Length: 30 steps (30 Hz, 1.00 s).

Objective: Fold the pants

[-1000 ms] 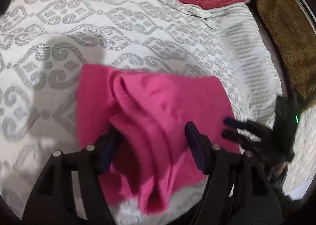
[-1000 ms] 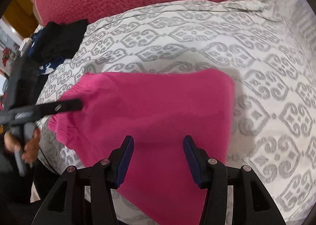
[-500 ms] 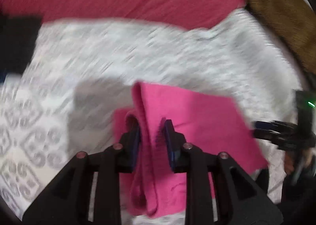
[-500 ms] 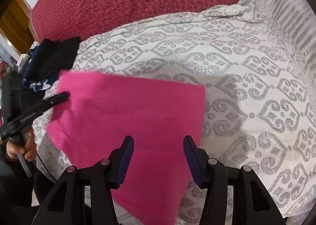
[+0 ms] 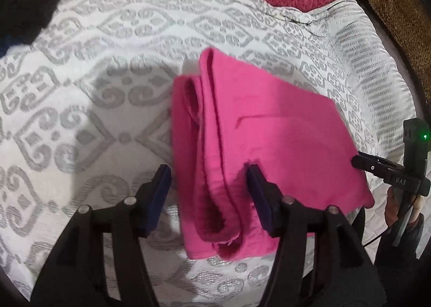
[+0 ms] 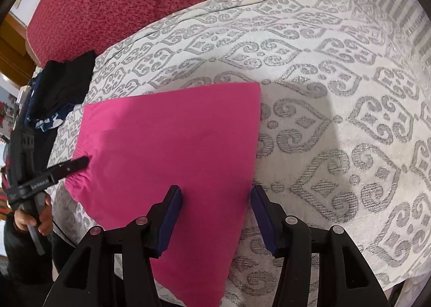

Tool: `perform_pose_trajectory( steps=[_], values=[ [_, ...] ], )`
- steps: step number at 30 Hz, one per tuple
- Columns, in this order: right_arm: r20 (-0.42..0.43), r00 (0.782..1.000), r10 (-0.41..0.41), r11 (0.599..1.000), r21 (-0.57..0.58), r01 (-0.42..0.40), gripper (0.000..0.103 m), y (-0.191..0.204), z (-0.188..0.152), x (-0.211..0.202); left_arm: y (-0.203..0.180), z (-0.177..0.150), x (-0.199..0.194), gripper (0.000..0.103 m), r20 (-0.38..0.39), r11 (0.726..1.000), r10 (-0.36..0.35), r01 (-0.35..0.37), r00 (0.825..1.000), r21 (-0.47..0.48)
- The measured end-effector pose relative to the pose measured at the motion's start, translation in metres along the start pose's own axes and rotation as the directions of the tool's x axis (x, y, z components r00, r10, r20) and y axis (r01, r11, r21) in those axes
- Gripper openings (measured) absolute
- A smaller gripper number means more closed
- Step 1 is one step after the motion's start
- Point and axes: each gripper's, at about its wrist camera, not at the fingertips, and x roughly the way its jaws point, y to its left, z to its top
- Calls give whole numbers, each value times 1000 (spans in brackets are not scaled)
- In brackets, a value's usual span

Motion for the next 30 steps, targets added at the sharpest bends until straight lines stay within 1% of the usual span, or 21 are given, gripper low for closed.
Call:
perform_pose_trajectory(
  steps=[2, 6, 11, 15, 17, 19, 21, 29, 30],
  values=[
    [-2, 1000, 3, 1000, 6, -3, 56, -1, 0, 0, -1, -1, 0, 62, 3, 1000, -2, 2, 1000, 4],
    [-10, 1000, 13, 1000, 18, -13, 58, -3, 1, 1, -3, -1, 0, 62, -7, 1000, -2, 2, 1000, 21],
    [-29, 999, 36, 998, 52, -35, 61, -7, 2, 7, -1, 0, 0, 62, -6, 1000, -12, 12, 1000, 18],
    [-35, 999, 20, 998, 52, -18, 65, -3, 5, 12, -6, 0, 4, 67, -1, 999, 9, -9, 1000, 41],
    [-33, 999, 9, 999, 44, -7, 67, 0, 6, 14, -10, 0, 7, 71, -1, 998, 24, -24, 1000, 58],
    [-31, 1000, -2, 999, 35, 3, 70, 3, 6, 16, -16, 0, 9, 74, 1, 996, 49, -49, 999, 76],
    [-29, 1000, -9, 999, 35, 10, 70, 3, 6, 17, -21, -1, 11, 75, 3, 993, 72, -72, 997, 89],
    [-24, 1000, -14, 997, 70, 16, 70, 1, 11, 20, -22, -1, 12, 76, 10, 991, 95, -96, 995, 91],
    [-24, 999, -21, 997, 74, 23, 69, 1, 11, 21, -23, -1, 12, 76, 12, 990, 101, -101, 995, 93]
  ],
)
